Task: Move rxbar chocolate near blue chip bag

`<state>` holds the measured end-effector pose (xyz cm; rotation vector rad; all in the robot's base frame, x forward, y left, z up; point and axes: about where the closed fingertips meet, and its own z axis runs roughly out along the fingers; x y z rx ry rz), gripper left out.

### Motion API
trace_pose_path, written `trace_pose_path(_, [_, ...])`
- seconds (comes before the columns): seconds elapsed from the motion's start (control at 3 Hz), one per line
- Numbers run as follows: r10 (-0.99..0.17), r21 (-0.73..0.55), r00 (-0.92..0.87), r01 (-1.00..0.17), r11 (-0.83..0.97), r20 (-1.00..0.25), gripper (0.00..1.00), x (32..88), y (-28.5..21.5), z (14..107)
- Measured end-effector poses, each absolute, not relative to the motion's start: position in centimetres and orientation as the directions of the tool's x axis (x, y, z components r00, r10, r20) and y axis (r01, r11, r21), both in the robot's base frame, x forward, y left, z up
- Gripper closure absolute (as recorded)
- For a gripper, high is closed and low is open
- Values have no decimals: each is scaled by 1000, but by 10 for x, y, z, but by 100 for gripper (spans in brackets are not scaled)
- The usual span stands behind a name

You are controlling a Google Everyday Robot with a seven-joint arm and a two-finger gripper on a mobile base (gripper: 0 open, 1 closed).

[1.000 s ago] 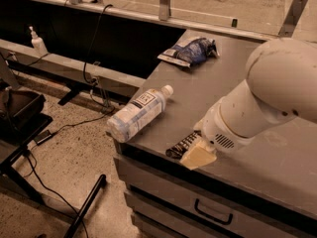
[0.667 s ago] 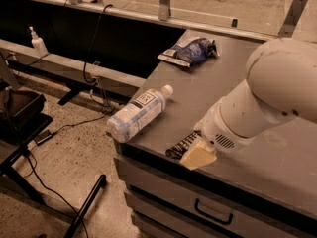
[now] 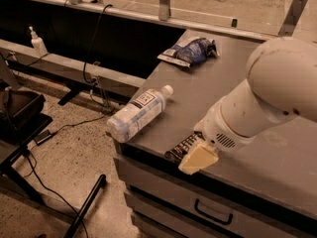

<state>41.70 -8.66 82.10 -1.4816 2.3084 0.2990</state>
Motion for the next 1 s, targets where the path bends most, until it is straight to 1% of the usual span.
trace_pose_path(0.33, [-826, -26, -372, -906, 421, -424, 0, 417, -87, 822])
trace_pose_path(1.0, [-841, -36, -317, -929, 369, -439, 0, 433, -111, 898])
